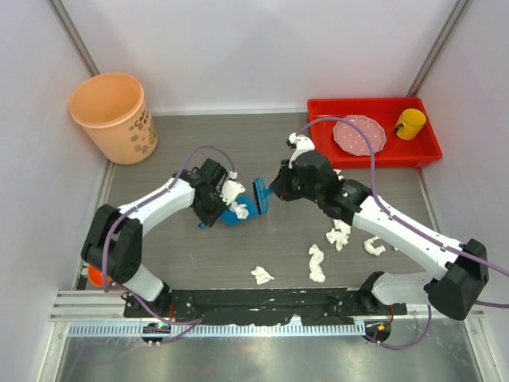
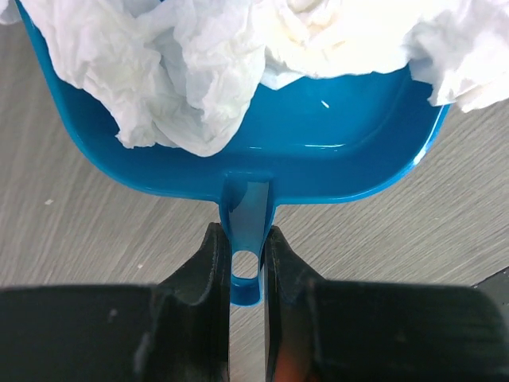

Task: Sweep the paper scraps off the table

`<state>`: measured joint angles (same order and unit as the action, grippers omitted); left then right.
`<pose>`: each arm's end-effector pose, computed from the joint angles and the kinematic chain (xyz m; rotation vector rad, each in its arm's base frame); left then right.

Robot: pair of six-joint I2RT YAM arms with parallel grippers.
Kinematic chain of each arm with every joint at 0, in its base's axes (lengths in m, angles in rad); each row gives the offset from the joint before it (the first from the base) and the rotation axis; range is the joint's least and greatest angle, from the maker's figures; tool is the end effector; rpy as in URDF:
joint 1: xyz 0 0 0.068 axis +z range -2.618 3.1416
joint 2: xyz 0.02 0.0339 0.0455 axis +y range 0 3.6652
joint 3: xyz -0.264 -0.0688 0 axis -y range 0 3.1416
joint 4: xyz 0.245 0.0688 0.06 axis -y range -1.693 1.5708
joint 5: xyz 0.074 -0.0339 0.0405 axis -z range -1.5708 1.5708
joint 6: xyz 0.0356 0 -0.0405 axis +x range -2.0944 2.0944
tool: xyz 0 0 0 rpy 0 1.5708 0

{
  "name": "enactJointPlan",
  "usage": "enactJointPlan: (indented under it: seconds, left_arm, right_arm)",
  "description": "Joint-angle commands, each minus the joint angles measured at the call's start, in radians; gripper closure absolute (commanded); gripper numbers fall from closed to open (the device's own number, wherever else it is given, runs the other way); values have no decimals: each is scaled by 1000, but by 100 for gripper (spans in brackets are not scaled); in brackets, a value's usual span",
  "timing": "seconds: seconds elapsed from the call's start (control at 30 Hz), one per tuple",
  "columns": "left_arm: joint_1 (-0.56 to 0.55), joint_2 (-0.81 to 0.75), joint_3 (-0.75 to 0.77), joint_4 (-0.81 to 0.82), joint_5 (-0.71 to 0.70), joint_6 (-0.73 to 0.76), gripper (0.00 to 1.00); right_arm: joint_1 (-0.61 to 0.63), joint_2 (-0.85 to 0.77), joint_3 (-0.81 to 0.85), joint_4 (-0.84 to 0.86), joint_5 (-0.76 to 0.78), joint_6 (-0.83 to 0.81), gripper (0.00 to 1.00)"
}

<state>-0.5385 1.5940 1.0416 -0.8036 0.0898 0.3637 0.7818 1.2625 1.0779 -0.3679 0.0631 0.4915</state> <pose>0.2469 -0.1512 0.1930 1.2907 2.6319 -0.1588 0.2038 0.1992 0.3216 -0.2798 2.1820 0.6741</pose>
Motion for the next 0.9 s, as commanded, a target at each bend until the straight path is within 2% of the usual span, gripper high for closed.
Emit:
enactJointPlan:
  seconds: [0.0,0.17,0.43,0.7,0.87]
  left_arm:
    - [87,-109,46,34,-4,-52,100]
    - [205,-137,172,-38,22,-54,100]
    - [403,-63,446,-163,37,-77,100]
    - [529,27,743,-269,45,-65,100]
    - [598,70,863,-310,50,-91,100]
  right_arm:
    - [5,-60,65,-17,122,-71,99]
    - [2,-77,71,-40,164,-91,99]
    - [0,-81,48,-29,158,-97,99]
    - [0,-66,34,-29,118,-103,99]
    - [0,-67,13,-29,101,-103,99]
